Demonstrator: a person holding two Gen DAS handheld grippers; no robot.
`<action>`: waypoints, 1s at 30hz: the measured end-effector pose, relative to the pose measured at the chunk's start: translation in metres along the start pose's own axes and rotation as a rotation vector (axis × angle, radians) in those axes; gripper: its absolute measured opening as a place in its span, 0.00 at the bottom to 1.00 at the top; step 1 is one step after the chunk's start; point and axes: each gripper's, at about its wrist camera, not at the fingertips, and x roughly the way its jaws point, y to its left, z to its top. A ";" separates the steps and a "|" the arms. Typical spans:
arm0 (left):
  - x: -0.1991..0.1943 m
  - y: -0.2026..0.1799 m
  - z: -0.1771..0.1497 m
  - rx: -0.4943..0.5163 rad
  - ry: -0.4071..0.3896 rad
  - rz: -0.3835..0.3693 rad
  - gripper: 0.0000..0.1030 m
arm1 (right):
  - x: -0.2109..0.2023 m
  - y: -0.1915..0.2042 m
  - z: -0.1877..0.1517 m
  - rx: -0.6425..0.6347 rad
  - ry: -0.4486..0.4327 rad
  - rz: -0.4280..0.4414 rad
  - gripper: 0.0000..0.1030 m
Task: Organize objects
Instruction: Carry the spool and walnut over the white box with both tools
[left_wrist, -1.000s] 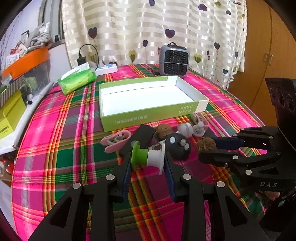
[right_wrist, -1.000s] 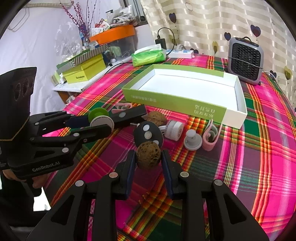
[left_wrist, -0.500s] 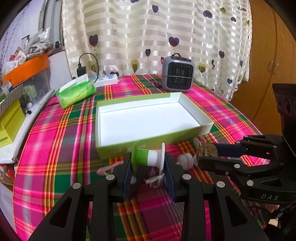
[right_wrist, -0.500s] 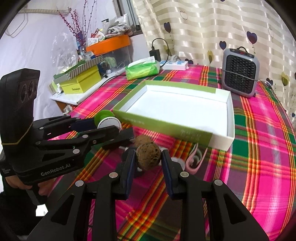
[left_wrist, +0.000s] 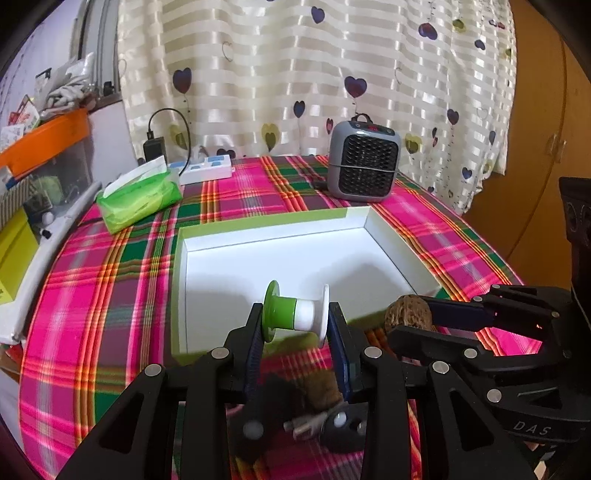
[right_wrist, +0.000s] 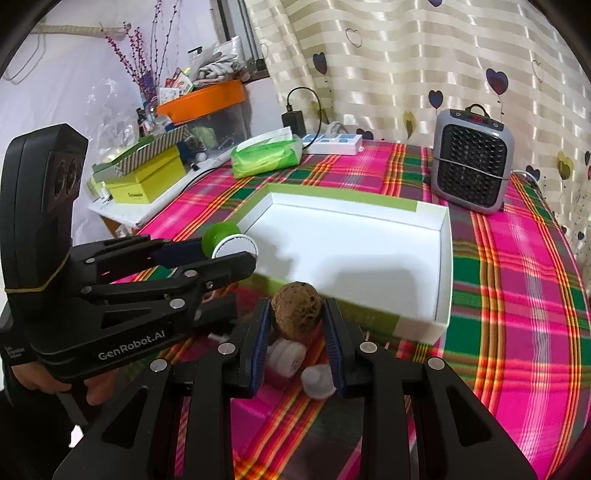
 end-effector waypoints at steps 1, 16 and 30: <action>0.003 0.000 0.002 -0.001 0.001 0.001 0.30 | 0.002 -0.002 0.002 0.003 0.001 -0.001 0.29; 0.043 0.001 0.019 -0.019 0.046 0.021 0.30 | 0.035 -0.023 0.021 0.025 0.032 -0.033 0.29; 0.070 0.007 0.020 -0.025 0.094 0.038 0.30 | 0.062 -0.039 0.027 0.034 0.080 -0.074 0.29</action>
